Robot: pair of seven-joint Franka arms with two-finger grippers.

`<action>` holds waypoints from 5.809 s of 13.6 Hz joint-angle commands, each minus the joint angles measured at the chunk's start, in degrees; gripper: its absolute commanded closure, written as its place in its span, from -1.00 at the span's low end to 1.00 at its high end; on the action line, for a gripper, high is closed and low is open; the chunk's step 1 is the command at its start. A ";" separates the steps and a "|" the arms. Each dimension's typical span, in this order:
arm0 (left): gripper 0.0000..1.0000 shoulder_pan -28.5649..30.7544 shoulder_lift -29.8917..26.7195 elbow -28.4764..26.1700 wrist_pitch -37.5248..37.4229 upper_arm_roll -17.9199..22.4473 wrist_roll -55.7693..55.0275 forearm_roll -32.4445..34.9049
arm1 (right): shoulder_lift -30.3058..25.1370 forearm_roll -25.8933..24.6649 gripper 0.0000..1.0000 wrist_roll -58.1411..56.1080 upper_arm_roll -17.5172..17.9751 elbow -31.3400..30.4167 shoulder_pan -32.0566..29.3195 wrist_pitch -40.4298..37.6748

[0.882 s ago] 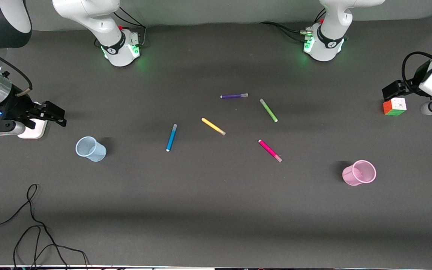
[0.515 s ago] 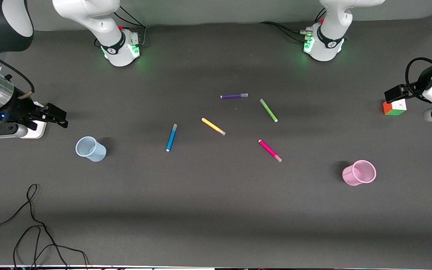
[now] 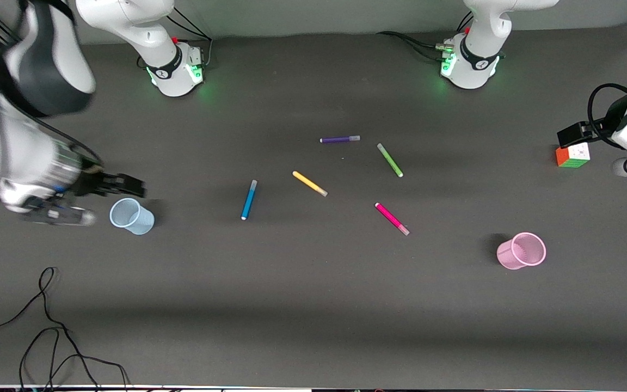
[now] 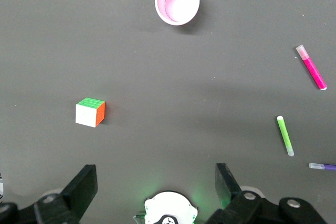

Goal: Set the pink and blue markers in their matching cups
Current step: 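Move the right gripper from rest toward the blue marker, then grasp the blue marker with the right gripper while the left gripper reaches out, then carry the blue marker to the blue cup while the left gripper descends, then lower the blue marker into the blue cup while the left gripper grasps pink, then release the blue marker while the left gripper carries pink marker to cup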

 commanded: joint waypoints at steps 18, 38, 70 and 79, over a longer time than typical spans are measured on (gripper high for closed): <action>-0.99 -4.73 2.89 1.50 -1.56 -1.48 -3.89 -0.81 | 35.31 16.99 -0.86 12.28 4.93 6.99 3.87 9.93; -0.99 -22.41 35.42 1.06 31.23 -2.09 -47.59 -16.53 | 17.41 -2.84 1.00 11.14 3.09 3.14 2.56 4.22; 1.00 -22.94 33.07 -3.52 33.83 -1.48 -50.76 -19.36 | -10.22 -15.18 -0.99 -31.40 -17.22 -53.30 2.12 82.10; 1.00 -2.39 28.66 19.42 -6.72 -1.48 -27.50 -19.71 | -13.11 -14.48 -1.00 -31.23 -16.60 -47.07 2.12 65.78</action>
